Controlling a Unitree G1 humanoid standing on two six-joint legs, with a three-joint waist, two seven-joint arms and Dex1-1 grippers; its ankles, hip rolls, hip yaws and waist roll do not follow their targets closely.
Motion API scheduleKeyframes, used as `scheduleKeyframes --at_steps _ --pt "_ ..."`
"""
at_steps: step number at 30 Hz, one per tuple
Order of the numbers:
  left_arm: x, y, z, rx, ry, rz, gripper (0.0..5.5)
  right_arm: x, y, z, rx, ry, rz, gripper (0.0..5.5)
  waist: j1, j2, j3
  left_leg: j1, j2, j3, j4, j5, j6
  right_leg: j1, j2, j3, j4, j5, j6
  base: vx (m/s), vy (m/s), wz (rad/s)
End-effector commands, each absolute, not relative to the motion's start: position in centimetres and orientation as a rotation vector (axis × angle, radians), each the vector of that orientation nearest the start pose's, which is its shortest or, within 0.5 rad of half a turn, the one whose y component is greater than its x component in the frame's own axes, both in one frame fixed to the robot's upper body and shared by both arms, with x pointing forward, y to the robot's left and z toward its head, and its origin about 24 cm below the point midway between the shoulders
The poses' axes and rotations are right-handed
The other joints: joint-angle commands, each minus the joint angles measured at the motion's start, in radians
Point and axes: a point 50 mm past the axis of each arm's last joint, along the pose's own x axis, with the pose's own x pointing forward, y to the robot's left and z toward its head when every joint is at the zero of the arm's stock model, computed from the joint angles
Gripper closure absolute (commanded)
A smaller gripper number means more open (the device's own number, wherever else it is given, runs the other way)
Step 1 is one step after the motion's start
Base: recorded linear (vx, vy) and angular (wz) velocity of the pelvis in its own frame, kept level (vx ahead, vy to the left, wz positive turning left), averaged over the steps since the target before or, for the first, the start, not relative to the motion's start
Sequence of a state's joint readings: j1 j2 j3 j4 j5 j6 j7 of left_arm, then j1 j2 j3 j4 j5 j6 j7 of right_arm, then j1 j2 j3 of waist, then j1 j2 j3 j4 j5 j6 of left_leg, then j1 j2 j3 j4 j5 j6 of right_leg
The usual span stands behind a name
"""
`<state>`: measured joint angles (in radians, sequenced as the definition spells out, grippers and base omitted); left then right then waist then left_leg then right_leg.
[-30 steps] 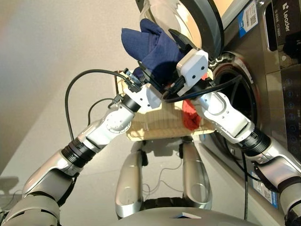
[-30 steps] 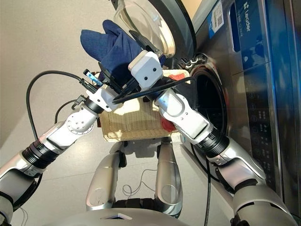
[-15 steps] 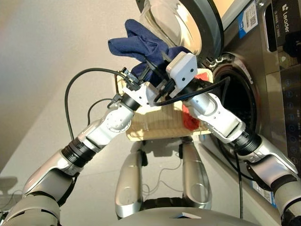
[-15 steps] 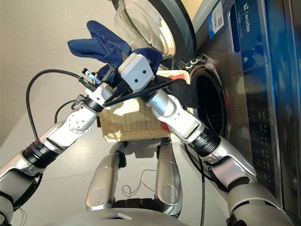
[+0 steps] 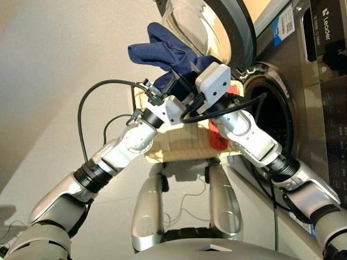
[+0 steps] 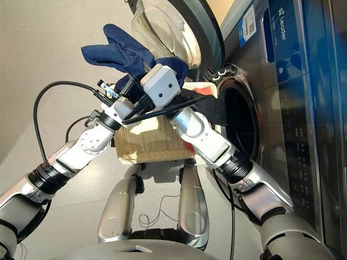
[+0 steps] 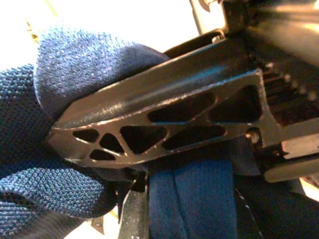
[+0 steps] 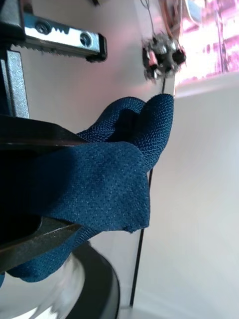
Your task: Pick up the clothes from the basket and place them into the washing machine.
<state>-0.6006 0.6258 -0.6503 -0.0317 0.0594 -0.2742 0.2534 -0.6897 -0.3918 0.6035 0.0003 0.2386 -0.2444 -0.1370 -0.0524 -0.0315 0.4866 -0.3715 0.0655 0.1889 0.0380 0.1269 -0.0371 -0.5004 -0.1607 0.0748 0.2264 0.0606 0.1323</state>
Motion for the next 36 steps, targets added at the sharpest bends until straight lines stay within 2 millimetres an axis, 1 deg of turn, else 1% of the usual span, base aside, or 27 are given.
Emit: scheduleKeyframes --at_steps 1,2,3,6,10,14,16,21,23,25,26,27,29,32,34,36 --pt "25.3 7.5 21.9 0.436 -1.124 -0.453 0.00 33.8 -14.8 13.3 -0.413 -0.421 -0.080 5.50 0.029 -0.018 -0.093 -0.014 -0.003 -0.028 0.097 -0.078 -0.070 0.079 -0.078 -0.017 -0.157 0.114 0.093 0.000 0.000 0.000" --pt "25.3 7.5 21.9 0.437 -1.124 -0.454 0.00 33.8 -14.8 13.3 -0.412 -0.422 -0.081 5.50 0.029 -0.018 -0.094 -0.015 -0.002 -0.029 0.097 -0.078 -0.070 0.079 -0.078 -0.018 -0.157 0.114 0.093 0.000 0.000 0.000" --pt "25.0 7.3 21.9 0.400 -1.130 -0.462 0.00 34.2 -16.4 11.4 -0.437 -0.342 -0.180 5.50 0.031 -0.015 -0.093 -0.017 -0.004 -0.033 0.096 -0.077 -0.069 0.080 -0.078 -0.021 -0.156 0.112 0.094 0.000 0.000 0.000" --pt "25.0 7.3 21.8 0.381 -1.126 -0.470 0.00 34.3 -18.2 9.6 -0.510 -0.279 -0.254 5.50 0.033 -0.011 -0.089 -0.020 -0.004 -0.038 0.098 -0.077 -0.070 0.080 -0.080 -0.026 -0.154 0.111 0.095 0.000 0.000 0.000" --pt "24.9 7.2 21.9 0.362 -1.130 -0.477 0.00 33.9 -20.4 7.2 -0.533 -0.176 -0.338 5.50 0.038 -0.006 -0.085 -0.020 -0.006 -0.044 0.100 -0.078 -0.070 0.083 -0.083 -0.035 -0.150 0.109 0.097 0.000 0.000 0.000" --pt "25.0 7.2 21.7 0.345 -1.113 -0.478 0.00 33.4 -21.4 4.7 -0.565 -0.049 -0.334 5.50 0.044 -0.004 -0.081 -0.020 -0.006 -0.046 0.101 -0.078 -0.069 0.088 -0.085 -0.037 -0.149 0.108 0.096 0.000 0.000 0.000" --pt "25.1 7.2 21.7 0.351 -1.110 -0.471 0.00 33.2 -21.4 4.1 -0.563 -0.022 -0.321 5.50 0.045 -0.003 -0.081 -0.021 -0.006 -0.047 0.102 -0.079 -0.068 0.086 -0.085 -0.039 -0.149 0.108 0.096 0.000 0.000 0.000" --pt "25.3 7.5 21.5 0.335 -1.086 -0.444 0.00 32.4 -22.0 2.0 -0.593 0.080 -0.298 5.50 0.048 -0.005 -0.083 -0.021 -0.005 -0.049 0.101 -0.079 -0.070 0.091 -0.087 -0.045 -0.150 0.106 0.095 0.000 0.000 0.000" --pt "25.4 7.6 21.4 0.326 -1.075 -0.435 0.00 32.2 -22.4 1.4 -0.594 0.116 -0.308 5.50 0.050 -0.006 -0.082 -0.022 -0.006 -0.050 0.101 -0.079 -0.071 0.090 -0.087 -0.044 -0.150 0.105 0.095 0.000 0.000 0.000" --pt "25.5 7.6 21.3 0.306 -1.063 -0.426 0.00 32.0 -22.8 0.8 -0.543 0.160 -0.341 5.50 0.053 -0.007 -0.079 -0.024 -0.005 -0.051 0.103 -0.080 -0.071 0.090 -0.087 -0.047 -0.149 0.104 0.094 0.000 0.000 0.000" --pt "25.5 7.6 21.3 0.306 -1.063 -0.427 0.00 32.0 -22.8 0.9 -0.542 0.160 -0.341 5.50 0.053 -0.007 -0.079 -0.024 -0.005 -0.051 0.104 -0.080 -0.071 0.090 -0.087 -0.047 -0.149 0.104 0.094 0.000 0.000 0.000" --pt "25.7 7.6 21.1 0.270 -1.034 -0.431 0.00 31.9 -23.4 0.2 -0.471 0.215 -0.391 5.50 0.056 -0.006 -0.076 -0.027 -0.005 -0.051 0.106 -0.080 -0.071 0.090 -0.087 -0.047 -0.148 0.103 0.093 0.000 0.000 0.000" --pt "25.8 7.6 20.9 0.236 -1.011 -0.433 0.00 32.0 -23.6 0.1 -0.448 0.234 -0.406 5.50 0.058 -0.006 -0.072 -0.028 -0.007 -0.052 0.109 -0.082 -0.071 0.088 -0.086 -0.046 -0.147 0.102 0.093 0.000 0.000 0.000" --pt "26.5 7.6 19.8 0.099 -0.899 -0.421 0.00 32.4 -24.4 0.5 -0.352 0.256 -0.485 5.50 0.061 -0.005 -0.057 -0.038 -0.005 -0.057 0.126 -0.088 -0.070 0.081 -0.082 -0.041 -0.134 0.096 0.089 0.000 0.000 0.000" --pt "27.0 7.7 18.9 0.017 -0.816 -0.417 0.00 33.1 -25.1 1.6 -0.287 0.232 -0.536 5.50 0.064 -0.005 -0.037 -0.052 -0.002 -0.062 0.146 -0.094 -0.069 0.070 -0.076 -0.037 -0.117 0.087 0.083 0.000 0.000 0.000" --pt "27.4 7.7 17.9 -0.121 -0.717 -0.424 0.00 33.4 -26.2 2.3 -0.212 0.231 -0.614 5.50 0.071 0.000 -0.015 -0.068 0.000 -0.067 0.176 -0.105 -0.066 0.056 -0.069 -0.033 -0.089 0.072 0.077 -0.028 -0.017 0.040"
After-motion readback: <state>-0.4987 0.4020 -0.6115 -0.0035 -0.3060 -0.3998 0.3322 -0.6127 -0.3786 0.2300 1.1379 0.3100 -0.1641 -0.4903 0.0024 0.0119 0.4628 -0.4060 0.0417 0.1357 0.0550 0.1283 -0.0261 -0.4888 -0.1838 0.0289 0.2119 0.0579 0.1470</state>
